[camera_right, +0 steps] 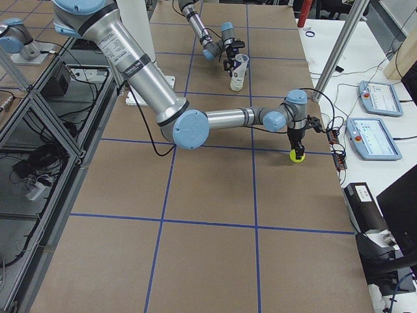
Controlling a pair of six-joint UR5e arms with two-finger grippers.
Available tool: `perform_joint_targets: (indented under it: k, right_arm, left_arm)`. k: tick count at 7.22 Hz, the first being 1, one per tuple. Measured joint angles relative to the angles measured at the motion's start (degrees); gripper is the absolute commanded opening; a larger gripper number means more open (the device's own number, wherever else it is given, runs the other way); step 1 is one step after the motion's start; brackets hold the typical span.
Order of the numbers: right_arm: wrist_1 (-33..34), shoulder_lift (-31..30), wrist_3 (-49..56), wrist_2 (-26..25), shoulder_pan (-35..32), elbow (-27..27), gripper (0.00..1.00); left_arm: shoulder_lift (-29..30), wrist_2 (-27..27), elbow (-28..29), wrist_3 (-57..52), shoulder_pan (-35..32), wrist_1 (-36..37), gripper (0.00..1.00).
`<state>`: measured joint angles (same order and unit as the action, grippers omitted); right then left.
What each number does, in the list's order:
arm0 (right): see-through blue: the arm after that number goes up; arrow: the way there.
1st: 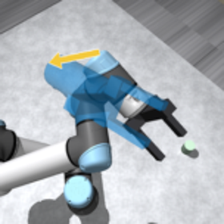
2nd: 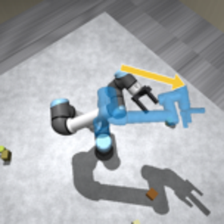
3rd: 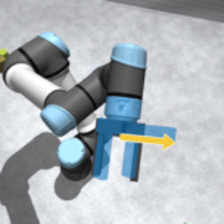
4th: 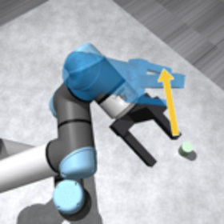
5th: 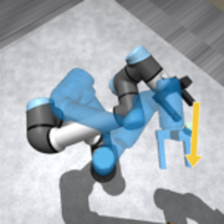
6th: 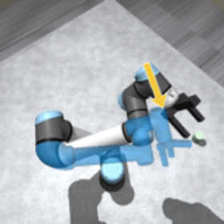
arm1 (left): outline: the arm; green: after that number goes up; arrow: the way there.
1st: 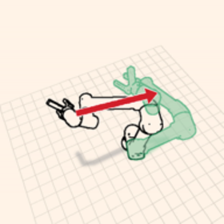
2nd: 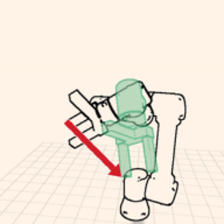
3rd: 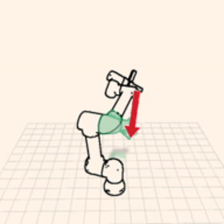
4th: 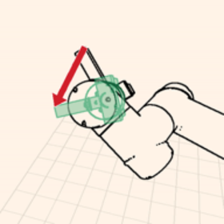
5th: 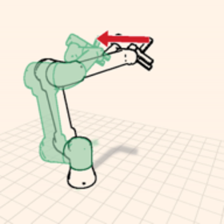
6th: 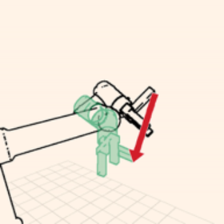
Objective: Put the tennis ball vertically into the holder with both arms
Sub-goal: 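Lift the second ball and carry it over the can with the right gripper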
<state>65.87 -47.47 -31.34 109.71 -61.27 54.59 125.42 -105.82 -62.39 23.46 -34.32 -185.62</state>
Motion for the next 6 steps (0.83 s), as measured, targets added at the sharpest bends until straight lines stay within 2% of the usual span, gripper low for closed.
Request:
perform_joint_targets:
  k: [2, 4, 6]
  right_arm:
    - [0.5, 1.6, -0.2, 3.2, -2.2, 4.4, 0.0]
    - [3.8, 2.2, -2.5, 8.7, -3.1, 13.1, 0.0]
    - [7.9, 2.8, -8.0, 12.9, -1.2, 22.7, 0.0]
  left_arm:
    - [0.0, 0.0, -0.1, 0.1, -0.3, 0.0, 0.99]
    - [0.1, -0.1, -0.2, 0.1, -0.3, 0.0, 0.99]
    - [0.2, 0.0, -0.2, 0.1, -0.1, 0.3, 0.99]
